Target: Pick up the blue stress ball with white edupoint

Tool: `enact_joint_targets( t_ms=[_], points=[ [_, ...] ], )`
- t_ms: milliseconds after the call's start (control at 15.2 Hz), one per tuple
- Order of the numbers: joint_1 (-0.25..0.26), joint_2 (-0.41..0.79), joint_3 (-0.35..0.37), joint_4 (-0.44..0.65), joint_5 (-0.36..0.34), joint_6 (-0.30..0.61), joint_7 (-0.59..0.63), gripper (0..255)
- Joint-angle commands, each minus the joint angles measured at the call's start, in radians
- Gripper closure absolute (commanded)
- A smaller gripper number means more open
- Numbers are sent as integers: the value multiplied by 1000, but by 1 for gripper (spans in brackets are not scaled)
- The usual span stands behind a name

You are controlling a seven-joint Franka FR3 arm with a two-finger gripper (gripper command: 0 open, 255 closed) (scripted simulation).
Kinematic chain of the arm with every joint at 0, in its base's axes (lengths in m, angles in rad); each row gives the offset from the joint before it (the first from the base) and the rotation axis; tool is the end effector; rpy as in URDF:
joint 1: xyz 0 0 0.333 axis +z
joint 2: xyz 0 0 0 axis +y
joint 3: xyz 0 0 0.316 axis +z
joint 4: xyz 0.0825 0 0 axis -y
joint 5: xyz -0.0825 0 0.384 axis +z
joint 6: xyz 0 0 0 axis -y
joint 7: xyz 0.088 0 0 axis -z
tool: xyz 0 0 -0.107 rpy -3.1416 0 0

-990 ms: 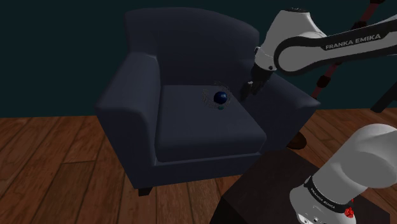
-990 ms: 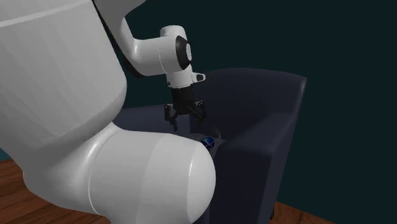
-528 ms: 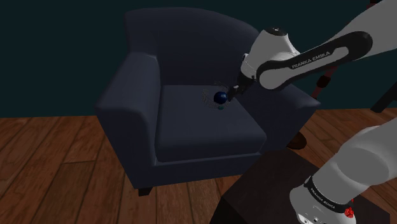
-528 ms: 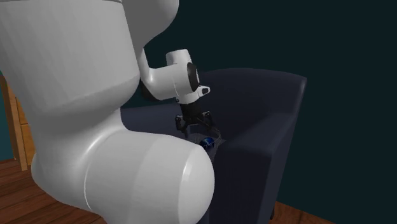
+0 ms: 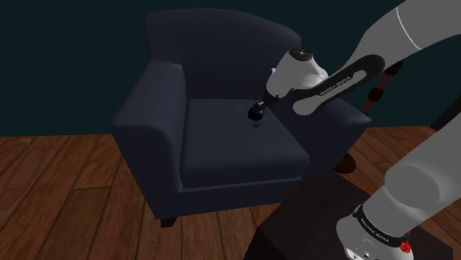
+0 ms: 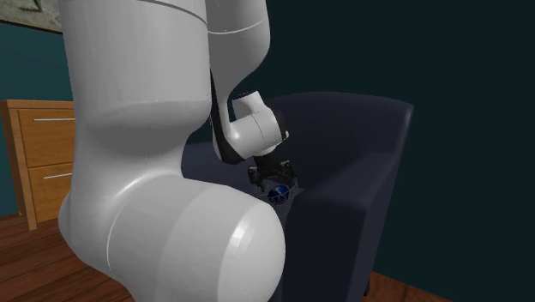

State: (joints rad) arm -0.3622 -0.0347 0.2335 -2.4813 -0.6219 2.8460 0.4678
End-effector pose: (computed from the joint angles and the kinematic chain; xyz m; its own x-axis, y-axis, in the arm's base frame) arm 0.4957 -0.0330 0.3381 0.9115 0.0173 0.4110 -0.0795 -0.9729 0.2172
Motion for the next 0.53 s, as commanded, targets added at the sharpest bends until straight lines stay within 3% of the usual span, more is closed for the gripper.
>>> enact_joint_targets(
  t_ms=[0,264,396,462],
  points=[
    [-10,32,-2,8,-67,23,55,0],
    [-14,84,-14,17,-194,55,165,0],
    [-14,92,-17,19,-213,59,182,0],
    [-16,92,-18,18,-212,60,178,255]
  ],
)
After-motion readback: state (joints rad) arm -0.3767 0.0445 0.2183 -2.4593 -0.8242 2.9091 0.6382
